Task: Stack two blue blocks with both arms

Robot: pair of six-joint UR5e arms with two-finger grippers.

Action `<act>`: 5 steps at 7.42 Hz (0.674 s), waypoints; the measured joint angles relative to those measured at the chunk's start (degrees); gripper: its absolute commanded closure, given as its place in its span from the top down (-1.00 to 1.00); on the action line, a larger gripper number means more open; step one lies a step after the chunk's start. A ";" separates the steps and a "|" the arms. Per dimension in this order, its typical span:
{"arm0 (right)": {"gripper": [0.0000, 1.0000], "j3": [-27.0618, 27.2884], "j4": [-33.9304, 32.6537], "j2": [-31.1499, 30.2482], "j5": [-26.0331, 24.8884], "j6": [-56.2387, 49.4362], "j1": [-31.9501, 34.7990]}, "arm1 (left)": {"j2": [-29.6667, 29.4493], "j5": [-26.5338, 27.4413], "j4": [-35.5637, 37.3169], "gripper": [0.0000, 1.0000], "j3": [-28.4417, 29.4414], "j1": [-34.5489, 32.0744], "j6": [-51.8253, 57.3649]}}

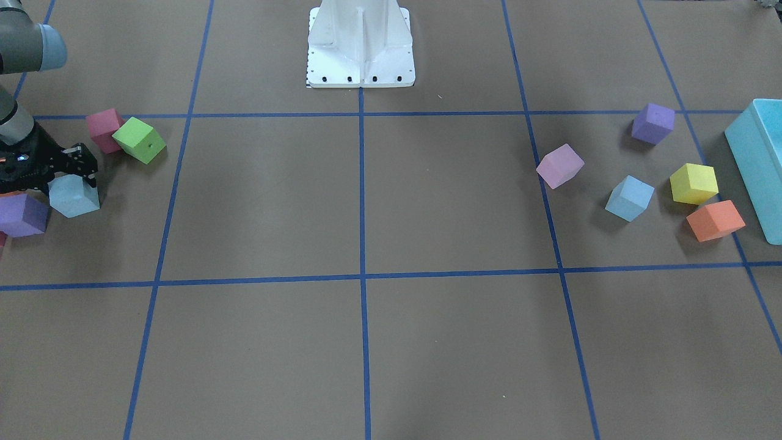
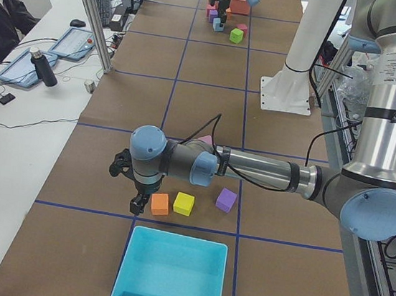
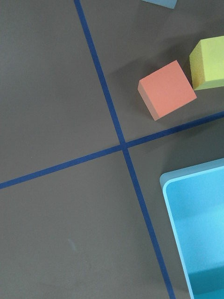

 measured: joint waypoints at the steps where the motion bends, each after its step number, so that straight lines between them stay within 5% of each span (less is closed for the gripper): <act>1: -0.34 -0.40 0.00 0.05 -0.01 -0.27 -0.04 | 0.00 -0.02 0.00 0.96 0.00 0.00 0.01; 2: -0.52 -0.45 0.00 0.07 0.17 -0.48 0.01 | 0.00 -0.03 0.00 0.96 -0.01 0.00 0.01; 5: -0.56 2.01 -1.46 2.39 4.33 -0.40 1.96 | 0.00 -0.04 0.00 0.96 -0.02 0.00 0.01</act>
